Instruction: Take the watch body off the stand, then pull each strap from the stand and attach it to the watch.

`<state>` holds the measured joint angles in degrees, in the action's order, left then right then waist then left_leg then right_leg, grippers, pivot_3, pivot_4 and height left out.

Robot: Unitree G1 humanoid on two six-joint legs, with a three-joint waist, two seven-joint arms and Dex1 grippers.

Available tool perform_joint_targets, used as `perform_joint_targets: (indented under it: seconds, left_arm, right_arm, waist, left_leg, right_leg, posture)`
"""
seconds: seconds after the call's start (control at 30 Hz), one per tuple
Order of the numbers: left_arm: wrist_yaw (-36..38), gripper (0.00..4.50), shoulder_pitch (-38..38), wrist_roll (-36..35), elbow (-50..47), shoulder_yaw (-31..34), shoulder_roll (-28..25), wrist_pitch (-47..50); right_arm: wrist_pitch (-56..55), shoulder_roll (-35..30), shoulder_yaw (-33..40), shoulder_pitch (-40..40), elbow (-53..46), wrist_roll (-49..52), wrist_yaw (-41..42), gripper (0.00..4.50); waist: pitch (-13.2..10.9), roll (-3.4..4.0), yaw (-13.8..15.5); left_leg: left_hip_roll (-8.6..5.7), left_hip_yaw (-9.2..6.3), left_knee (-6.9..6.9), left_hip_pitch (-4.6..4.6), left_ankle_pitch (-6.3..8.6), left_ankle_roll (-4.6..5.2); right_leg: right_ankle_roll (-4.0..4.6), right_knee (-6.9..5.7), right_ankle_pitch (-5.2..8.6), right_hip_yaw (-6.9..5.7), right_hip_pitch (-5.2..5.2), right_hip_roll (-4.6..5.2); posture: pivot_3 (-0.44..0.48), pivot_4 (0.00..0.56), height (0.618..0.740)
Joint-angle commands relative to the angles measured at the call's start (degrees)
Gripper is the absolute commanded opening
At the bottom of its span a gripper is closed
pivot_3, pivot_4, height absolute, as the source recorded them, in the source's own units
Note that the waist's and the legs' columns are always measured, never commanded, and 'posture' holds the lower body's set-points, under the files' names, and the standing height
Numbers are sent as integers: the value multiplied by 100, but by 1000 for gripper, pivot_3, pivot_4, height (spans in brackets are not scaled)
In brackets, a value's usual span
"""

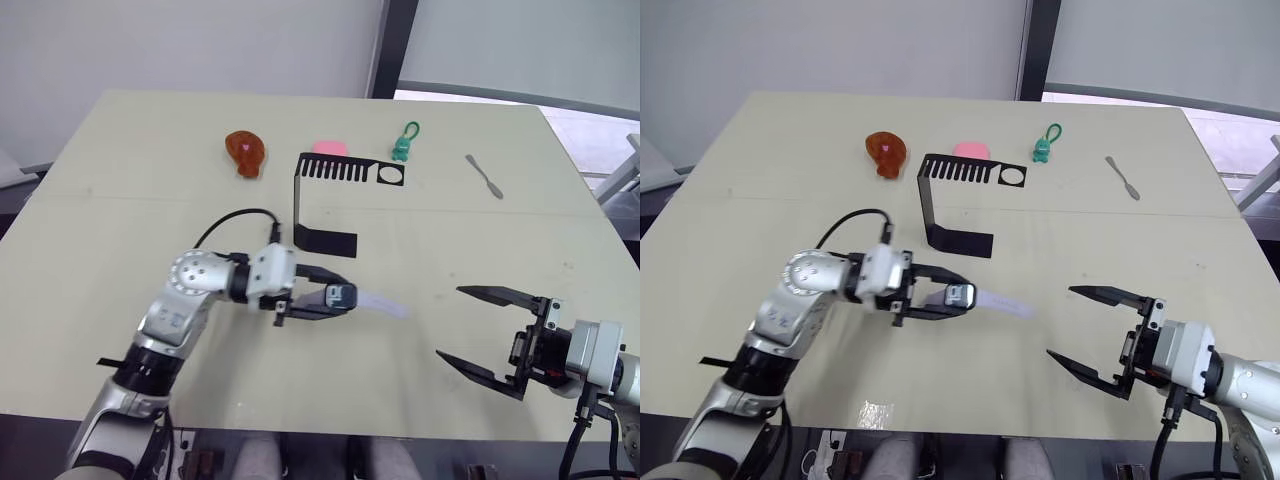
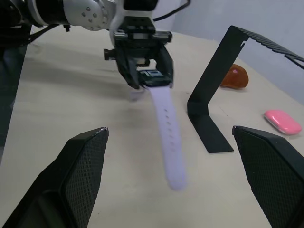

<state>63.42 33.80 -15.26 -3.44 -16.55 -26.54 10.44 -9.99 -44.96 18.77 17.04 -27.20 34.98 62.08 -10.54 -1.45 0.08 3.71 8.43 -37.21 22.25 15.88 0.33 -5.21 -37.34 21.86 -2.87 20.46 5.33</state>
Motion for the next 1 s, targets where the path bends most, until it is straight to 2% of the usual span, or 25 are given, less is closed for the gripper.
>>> perform_joint_targets:
  seconds: [0.03, 0.23, 0.5, 0.57, 0.6, 0.67, 0.7, 0.83, 0.87, 0.97, 1.0]
  left_arm:
    - [-262, 1607, 261, 750, 306, -599, 103, 406]
    - [-541, 1607, 418, 1414, 1141, -1062, 547, 106]
    - [-681, 1607, 347, 1475, 1332, -882, 785, 22]
    - [-699, 2693, 311, 1404, 1246, -770, 787, -31]
    - [-612, 3052, 261, 1324, 1124, -707, 727, -47]
    - [-526, 4055, 159, 1211, 909, -541, 606, -177]
    - [-396, 4485, 3, 1035, 677, -316, 414, -379]
    - [40, 4485, -564, 81, 36, 675, -218, -620]
    - [167, 4485, -879, -233, -44, 1213, -529, -724]
    - [165, 4485, -1927, -237, 207, 2563, -1499, -1394]
    - [105, 4485, -2163, -176, 304, 2781, -1688, -1491]
  right_arm:
    - [4, -19, 133, 40, -32, 63, 177, 4420]
    - [-11, -29, 113, 48, 125, -54, 368, 4420]
    - [112, -29, 83, 7, 303, -126, 495, 4420]
    - [177, 1, 79, -49, 347, -126, 456, 4500]
    - [197, 5, 83, -74, 379, -130, 451, 4500]
    - [247, -21, 96, -130, 451, -136, 469, 4500]
    - [292, -84, 198, -140, 549, -118, 505, 4500]
    - [312, -322, 692, -105, 975, -79, 742, 4500]
    - [254, -436, 922, -70, 1211, -114, 865, 4500]
    - [58, -772, 1490, -90, 2068, -313, 1127, 4500]
    - [18, -842, 1584, -133, 2285, -346, 1165, 4500]
  waist:
    - [0, 1, -25]
    - [0, 0, -10]
    - [0, 1, -14]
    - [0, 1, -17]
    - [0, 1, -20]
    - [0, 1, -23]
    - [0, 1, -24]
    - [-1, 4, -44]
    - [-1, 4, -30]
    - [-1, 6, -98]
    - [-3, 4, -132]
  left_leg:
    - [0, 5, 0, -3, -1, -1]
    - [7, 0, -1, -9, -6, -11]
    - [4, -3, -2, -5, -4, -8]
    - [4, -3, -2, -6, -4, -8]
    - [5, -3, -2, -5, -4, -8]
    - [5, -3, -1, -6, -4, -8]
    - [5, -4, 0, -6, -4, -9]
    - [8, -2, 1, -6, -5, -10]
    - [8, -3, 1, -8, -5, -10]
    - [6, -3, 9, -13, -4, -8]
    - [8, -3, 11, -15, -3, -8]
  right_leg:
    - [0, -1, 0, 3, 1, -3]
    - [0, -7, 0, 23, 9, -46]
    - [1, -8, 0, 17, 9, -3]
    - [1, -9, 0, 17, 8, -2]
    - [1, -9, 0, 16, 9, -2]
    - [1, -9, 0, 17, 10, -2]
    - [1, -9, 0, 15, 9, -2]
    - [2, -11, 0, 16, 11, 1]
    - [2, -12, 1, 14, 9, 2]
    - [2, -8, 1, 13, 5, 7]
    - [5, -4, 2, 10, 5, 6]
  posture:
    - [0, 150, 740]
    - [0, 150, 740]
    - [0, 150, 740]
    - [0, 150, 740]
    - [0, 150, 740]
    - [0, 150, 740]
    - [0, 150, 740]
    - [0, 150, 740]
    - [0, 150, 740]
    - [0, 150, 740]
    - [0, 150, 740]
